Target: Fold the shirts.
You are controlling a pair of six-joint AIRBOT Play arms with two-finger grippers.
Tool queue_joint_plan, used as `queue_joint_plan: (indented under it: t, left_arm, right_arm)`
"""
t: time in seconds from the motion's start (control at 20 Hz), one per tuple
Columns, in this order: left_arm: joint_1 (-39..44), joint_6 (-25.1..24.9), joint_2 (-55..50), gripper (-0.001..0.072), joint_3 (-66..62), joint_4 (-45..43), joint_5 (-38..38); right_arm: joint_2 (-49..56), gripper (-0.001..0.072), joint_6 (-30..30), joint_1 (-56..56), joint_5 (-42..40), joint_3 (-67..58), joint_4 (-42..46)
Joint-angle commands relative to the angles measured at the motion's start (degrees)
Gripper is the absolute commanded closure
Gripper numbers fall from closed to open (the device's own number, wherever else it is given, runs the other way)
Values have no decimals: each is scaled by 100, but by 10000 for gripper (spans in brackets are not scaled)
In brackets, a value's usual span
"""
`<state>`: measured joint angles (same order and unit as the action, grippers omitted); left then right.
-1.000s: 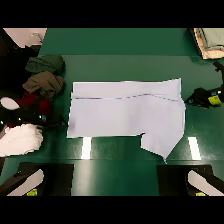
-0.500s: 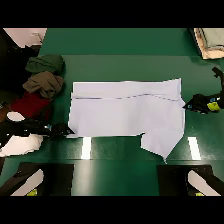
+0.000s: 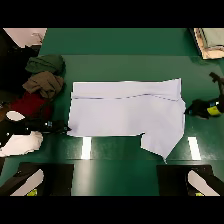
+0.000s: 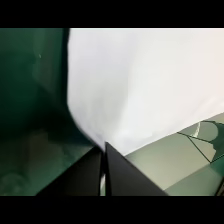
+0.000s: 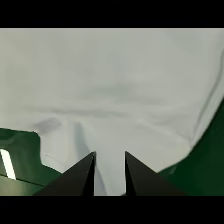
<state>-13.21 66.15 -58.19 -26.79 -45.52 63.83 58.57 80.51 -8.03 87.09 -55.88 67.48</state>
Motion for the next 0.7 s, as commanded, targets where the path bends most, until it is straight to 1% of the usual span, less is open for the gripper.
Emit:
queue_joint_plan:
  t: [0.0, 0.05, 0.1, 0.2, 0.35, 0.5, 0.65]
  left_arm:
    - [-4, -61, 4, 686, -321, 52, 179]
    - [-4, -61, 4, 686, -420, 52, 203]
    - [-4, -61, 4, 685, -483, 52, 214]
    - [-4, -61, 11, 685, -529, 55, 199]
    - [-4, -59, 11, 685, -531, 61, 168]
    - [-4, -59, 11, 685, -531, 59, 166]
    - [-4, -59, 11, 685, -531, 59, 173]
  right_arm:
    - [-164, 438, 116, -162, 177, 807, 951]
    - [-201, 299, 116, -378, 153, 1182, 911]
    - [-212, 249, 111, -662, 136, 1541, 835]
    - [-212, 268, 105, -1309, 15, 2157, 627]
    - [-212, 288, -195, -1952, -402, 2800, -76]
    - [-210, 288, -214, -1816, -933, 3080, -358]
    - [-210, 290, -133, -1193, -1283, 3086, -348]
